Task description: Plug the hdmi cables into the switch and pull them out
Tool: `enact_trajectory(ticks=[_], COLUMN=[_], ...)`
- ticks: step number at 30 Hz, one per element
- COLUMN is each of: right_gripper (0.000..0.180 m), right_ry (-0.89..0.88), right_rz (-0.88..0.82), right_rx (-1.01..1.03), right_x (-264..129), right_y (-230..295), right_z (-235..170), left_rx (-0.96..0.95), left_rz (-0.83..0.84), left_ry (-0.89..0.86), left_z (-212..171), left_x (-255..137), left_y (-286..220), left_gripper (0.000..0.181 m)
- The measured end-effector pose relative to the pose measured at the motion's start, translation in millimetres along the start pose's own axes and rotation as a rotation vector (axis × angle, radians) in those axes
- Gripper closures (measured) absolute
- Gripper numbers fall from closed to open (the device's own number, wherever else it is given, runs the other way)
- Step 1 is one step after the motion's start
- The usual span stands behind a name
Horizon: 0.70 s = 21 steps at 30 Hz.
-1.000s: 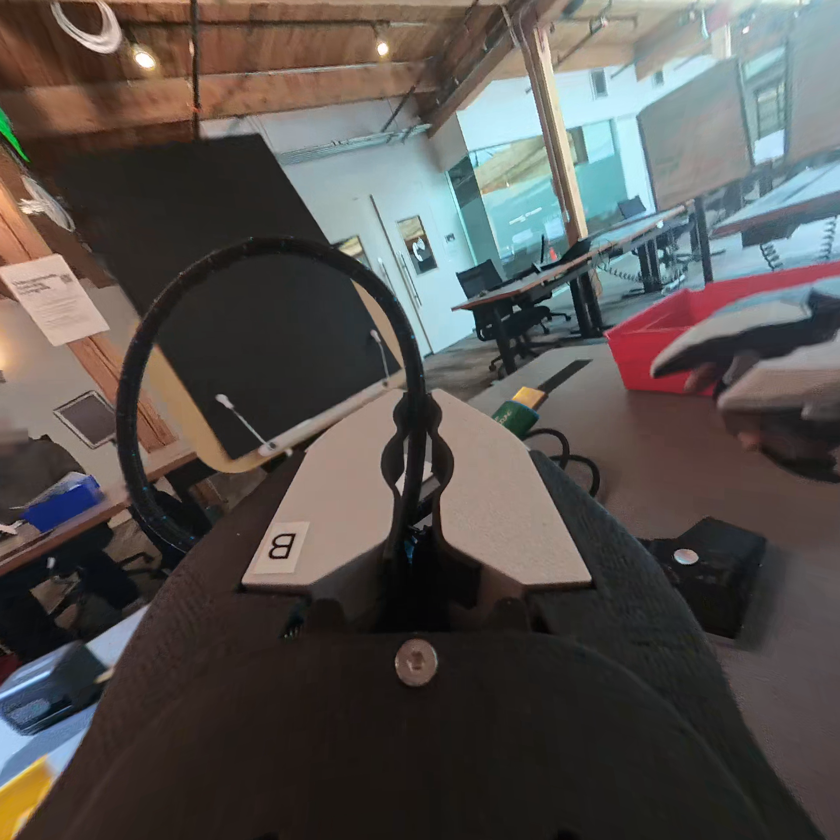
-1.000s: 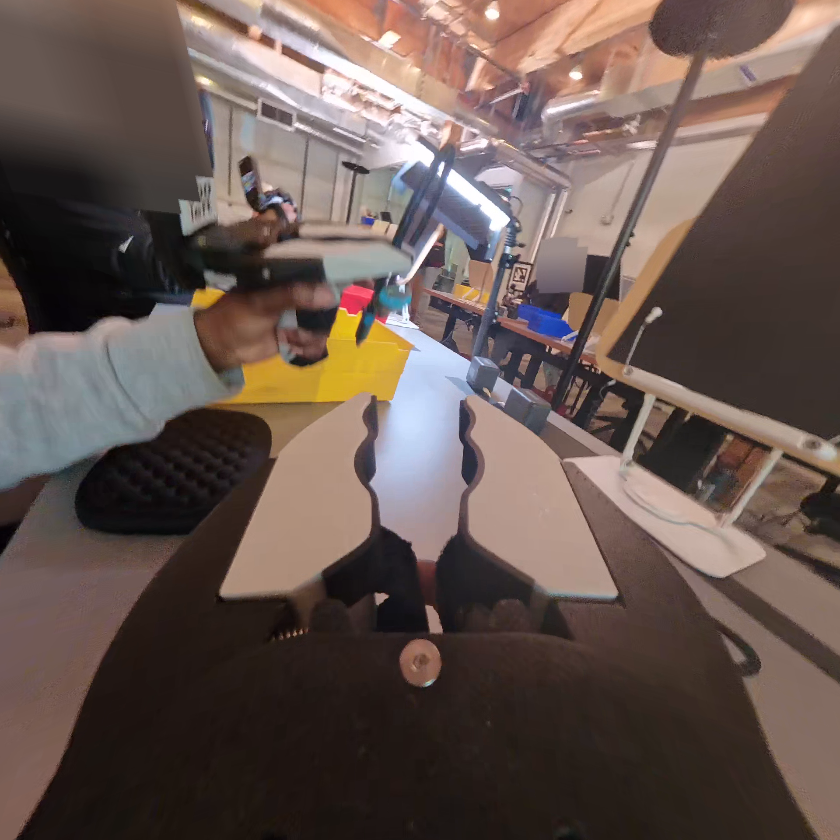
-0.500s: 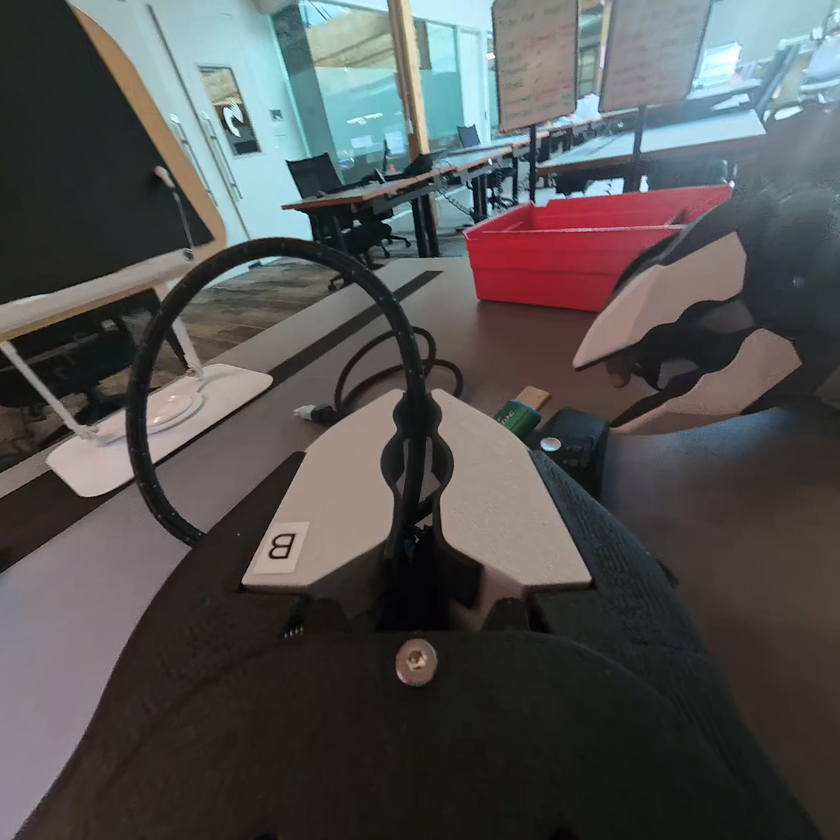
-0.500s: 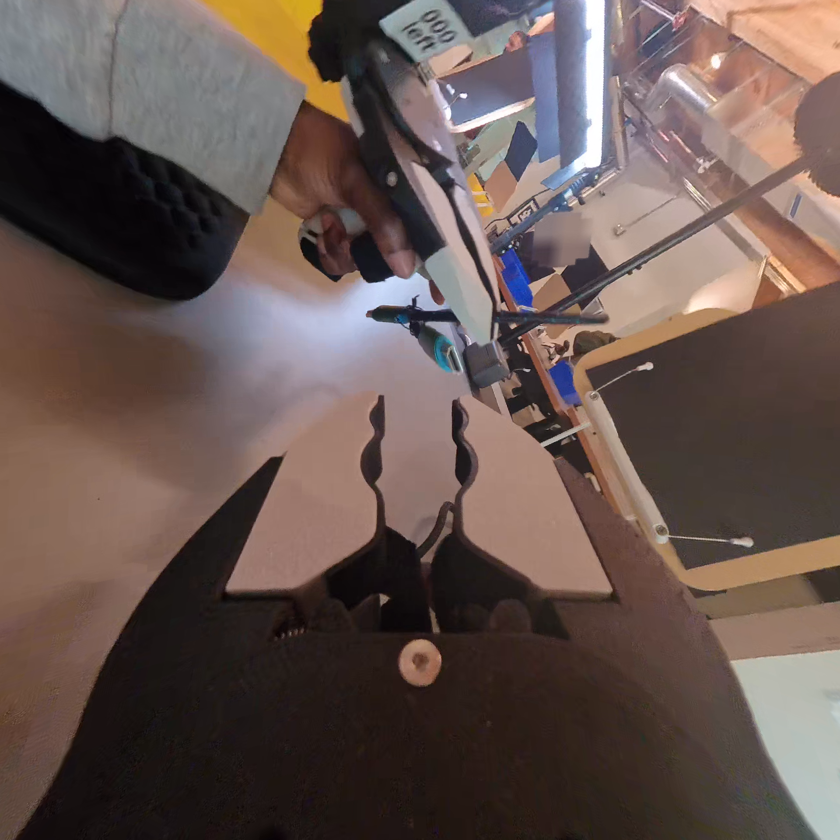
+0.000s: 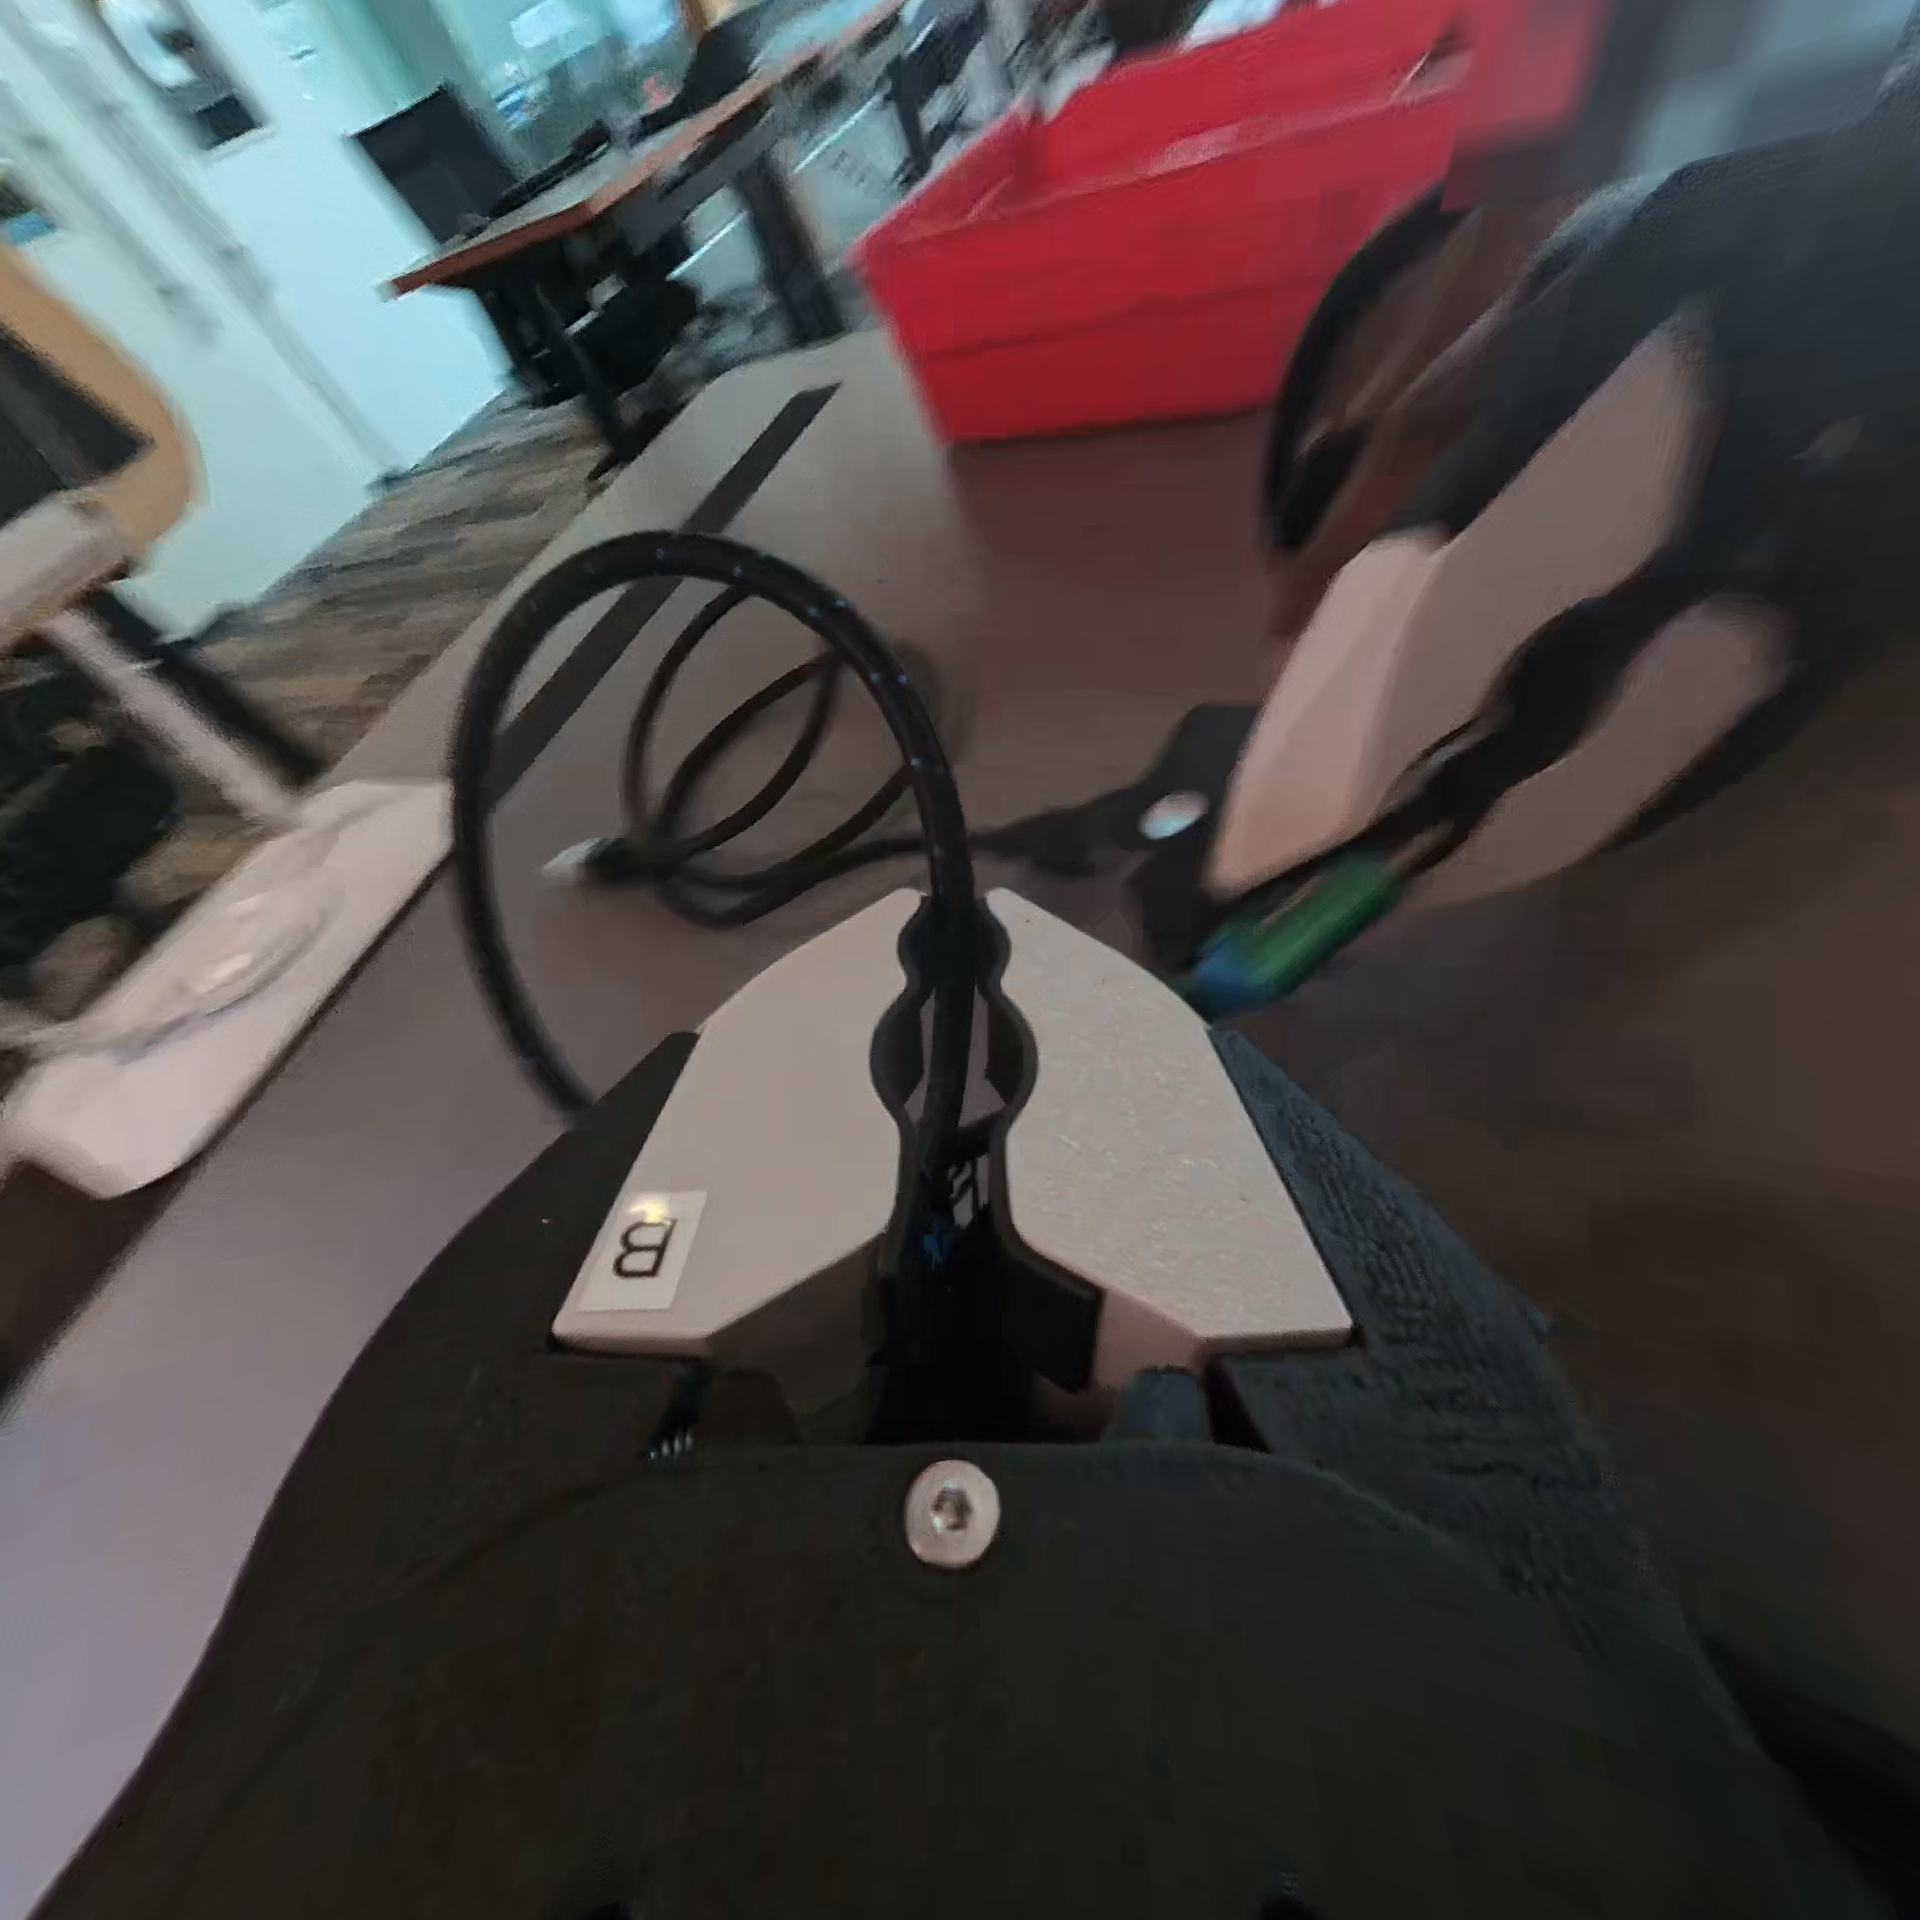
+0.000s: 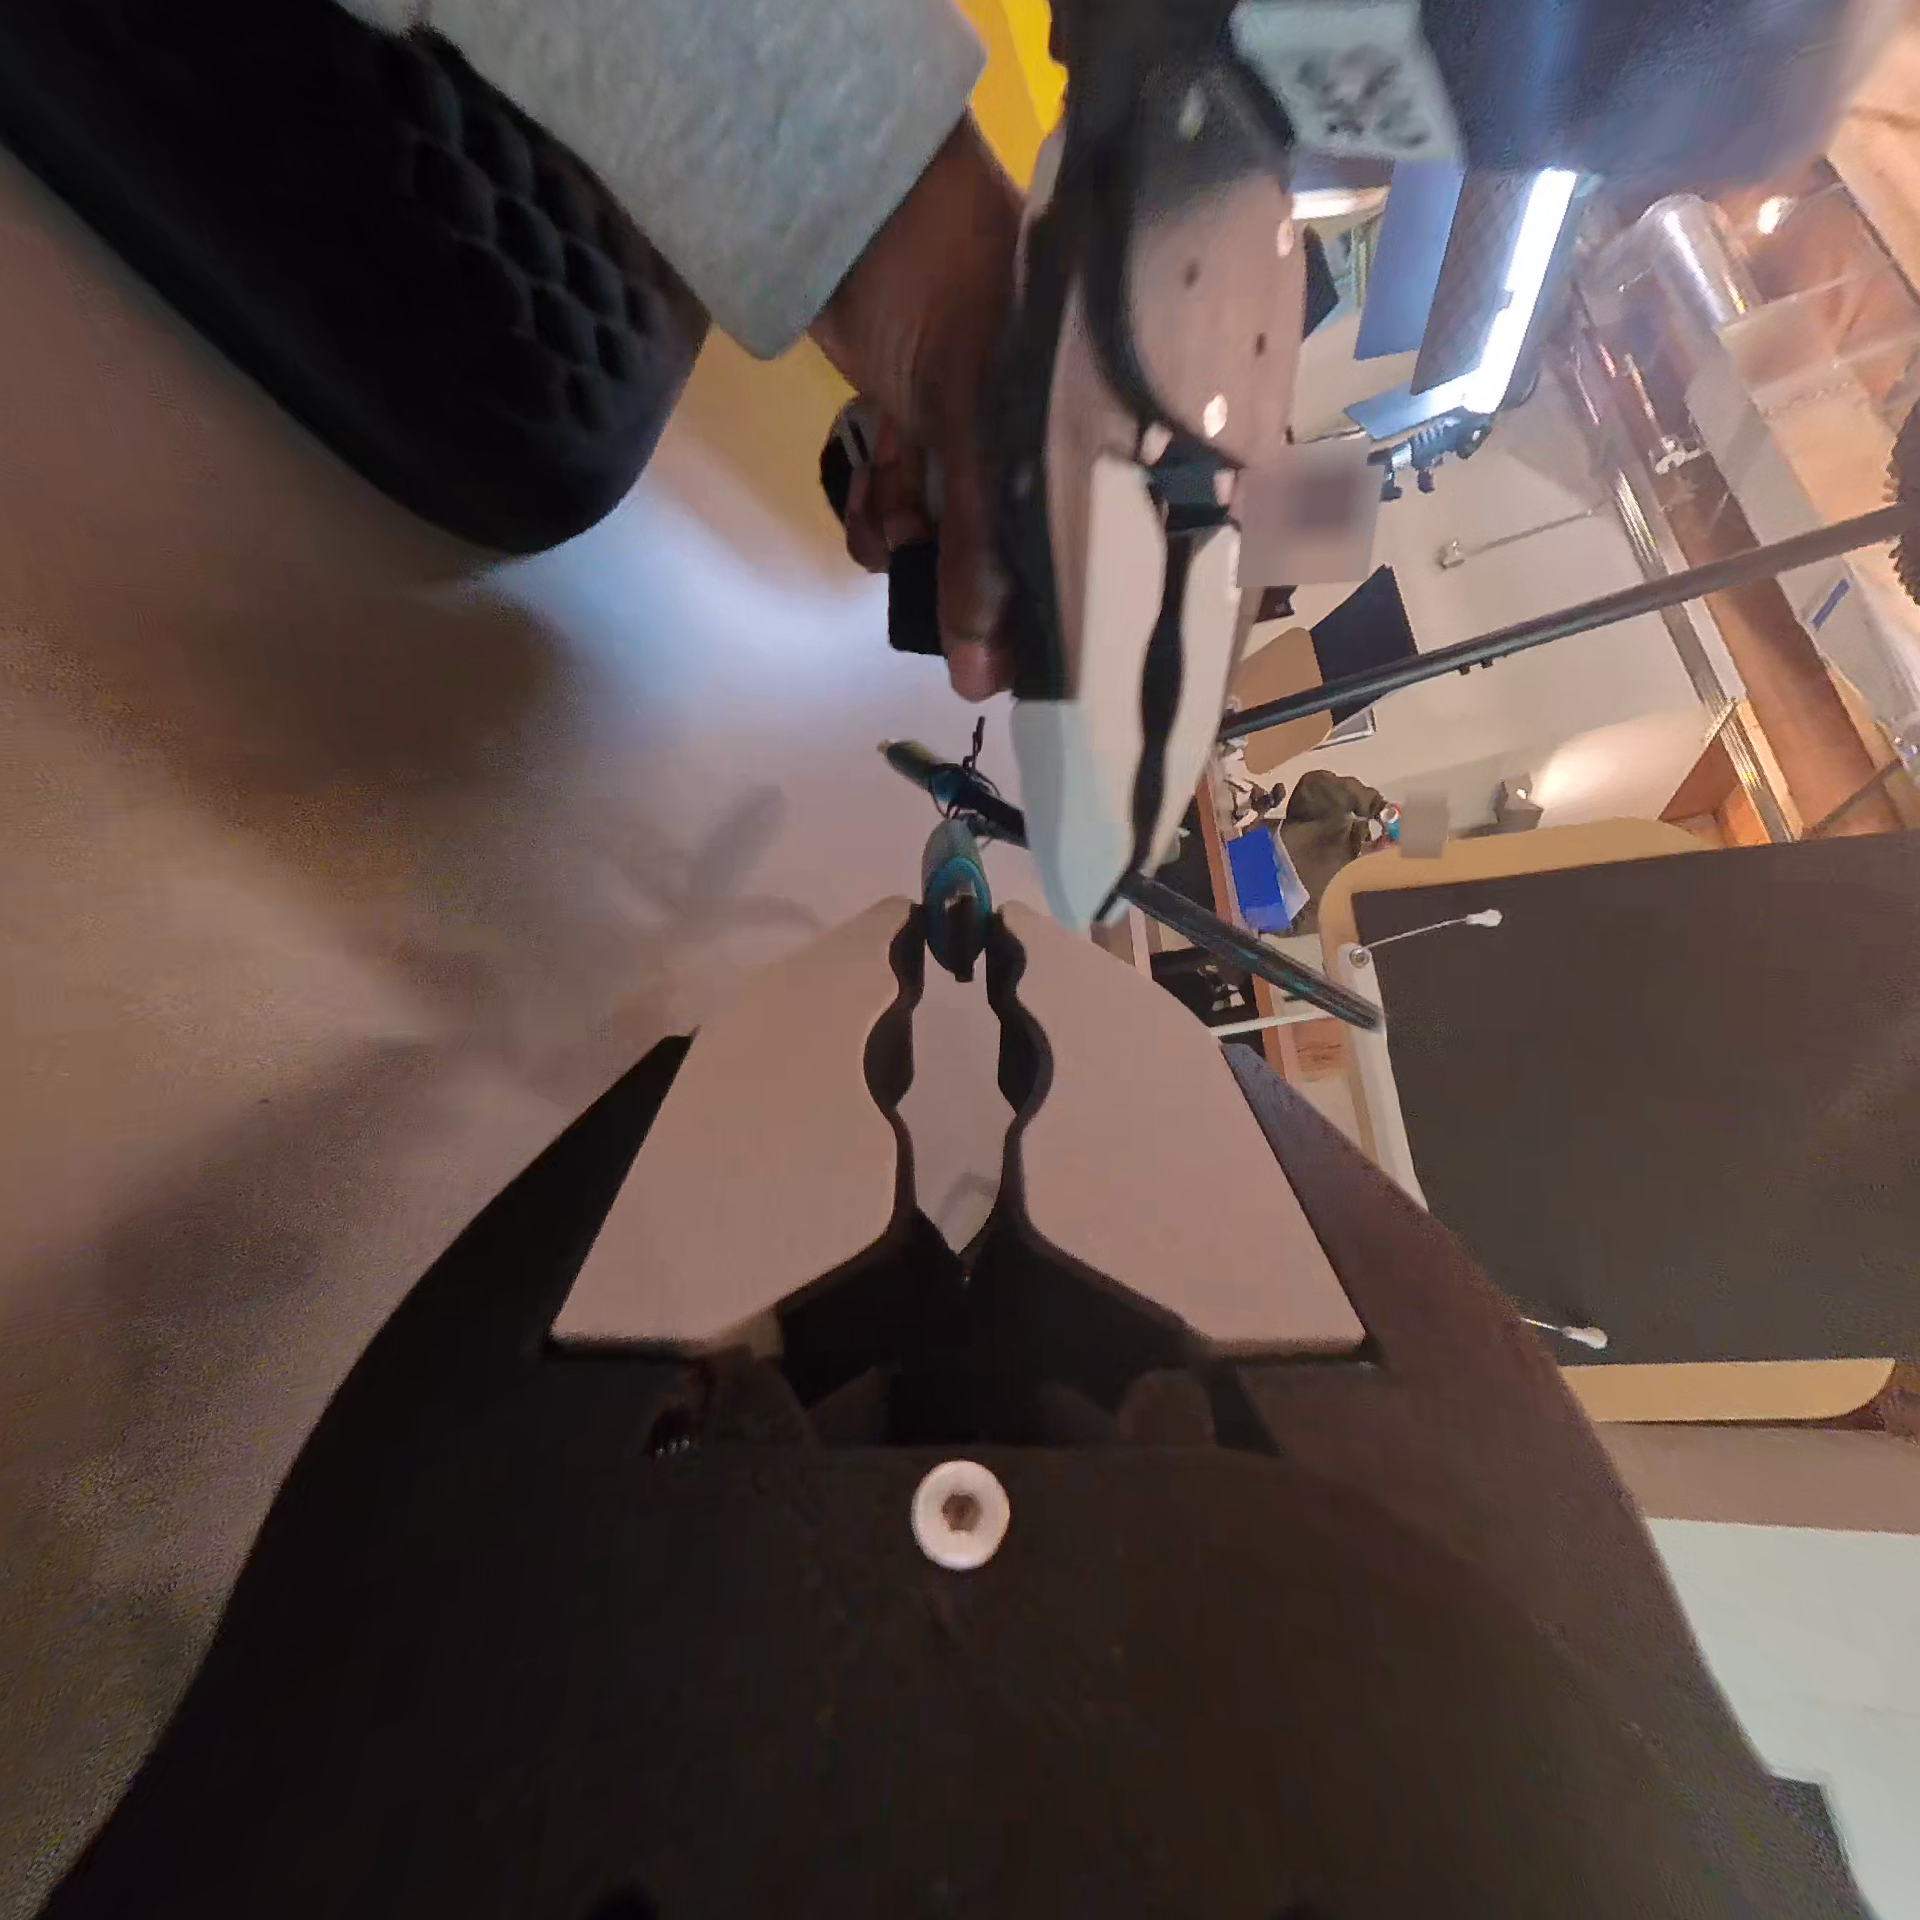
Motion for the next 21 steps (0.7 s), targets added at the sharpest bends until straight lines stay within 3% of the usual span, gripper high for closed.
enact_trajectory(ticks=[2, 4, 9, 13, 16, 18, 21], right_gripper=[0.169, 0.169, 0.169, 0.169, 0.169, 0.169, 0.170], right_ry=[-0.022, -0.036, -0.102, -0.120, -0.069, -0.040, -0.008], right_rz=[-0.011, -0.034, -0.086, -0.101, -0.173, -0.247, -0.373], right_rx=[0.021, 0.045, 0.171, 0.224, 0.205, 0.184, 0.114], right_x=[-7, -14, -32, -30, -27, -27, -30], right_y=[-7, -16, -37, -38, -40, -43, -50], right_z=[3, 2, -2, -3, -5, -8, -9], left_rx=[0.095, 0.029, -0.143, -0.222, -0.300, -0.404, -0.618], left_rz=[0.205, 0.272, 0.295, 0.315, 0.364, 0.254, -0.212], left_ry=[0.154, 0.159, -0.058, -0.247, -0.540, -0.741, -0.770], left_z=[-20, -32, -23, -9, 8, 19, 28], left_x=[-8, -21, -47, -50, -73, -84, -70], left_y=[22, 39, 53, 54, 55, 49, 33], left_gripper=[0.175, 0.174, 0.172, 0.144, 0.135, 0.132, 0.132])
Point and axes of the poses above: each gripper's, where its closed fingertips meet, x out along the fingers, z out of its top, y = z × x across the jaws, the point moved 7 cm from there along -x, back along the fingers, and after that the axes turned 3 degrees about y, right-handed, at the moved point
